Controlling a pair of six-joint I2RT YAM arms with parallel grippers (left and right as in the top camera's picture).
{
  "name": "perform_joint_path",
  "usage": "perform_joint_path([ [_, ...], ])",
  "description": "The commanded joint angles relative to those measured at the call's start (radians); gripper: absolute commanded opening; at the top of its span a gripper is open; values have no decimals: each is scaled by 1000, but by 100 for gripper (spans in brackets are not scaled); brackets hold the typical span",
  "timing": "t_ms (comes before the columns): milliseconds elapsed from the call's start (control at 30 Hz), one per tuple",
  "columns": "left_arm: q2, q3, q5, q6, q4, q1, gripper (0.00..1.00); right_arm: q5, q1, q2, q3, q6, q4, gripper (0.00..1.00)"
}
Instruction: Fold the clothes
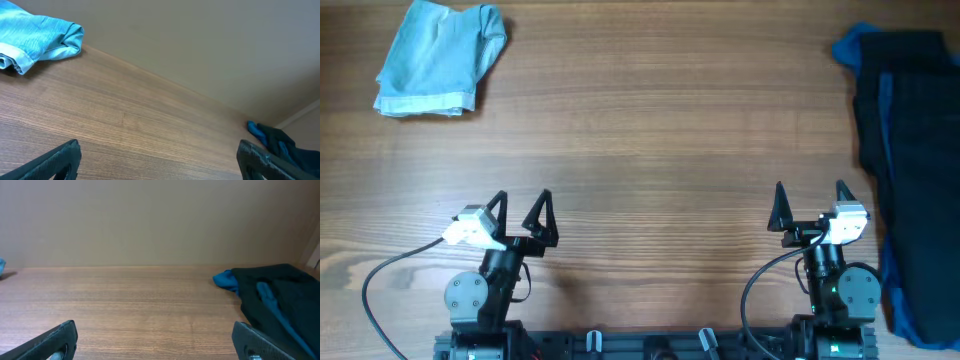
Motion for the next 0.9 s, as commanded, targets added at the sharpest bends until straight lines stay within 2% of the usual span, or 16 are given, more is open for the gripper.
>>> perform_joint_path([
  [0, -12, -7, -17, -2, -1, -7, 100, -15, -5, -6, -1, -18, 2, 100],
  [67, -12, -7, -16, -2, -1, -7, 100, -52, -5, -6, -1, 5, 12, 100],
  [100, -12, -7, -17, -2, -1, -7, 100, -113, -5, -6, -1, 71, 11, 100],
  [200, -12, -7, -17, -2, -1, -7, 100, -257, -5, -5, -1, 431, 22, 100],
  [300, -12, -7, -17, -2, -1, -7, 100, -269, -5, 9, -1, 790, 29, 100],
  [333, -12, -7, -16, -2, -1, -7, 100, -298, -5, 10, -1, 847, 52, 100],
  [467, -12, -7, -17, -2, -1, -7, 100, -441, -5, 10, 16, 715, 239, 99],
  [533, -12, -7, -17, -2, -1, -7, 100, -407, -5, 14, 87, 607, 244, 99],
  [633, -12, -7, -17, -2, -1, -7, 100, -233, -5, 114, 246, 468, 154, 99],
  [767, -12, -7, -17, -2, -1, -7, 100, -63, -5, 472, 532, 269, 27, 99],
  [867, -12, -7, -17, -2, -1, -7, 100, 146, -24, 847, 834, 244, -180, 100],
])
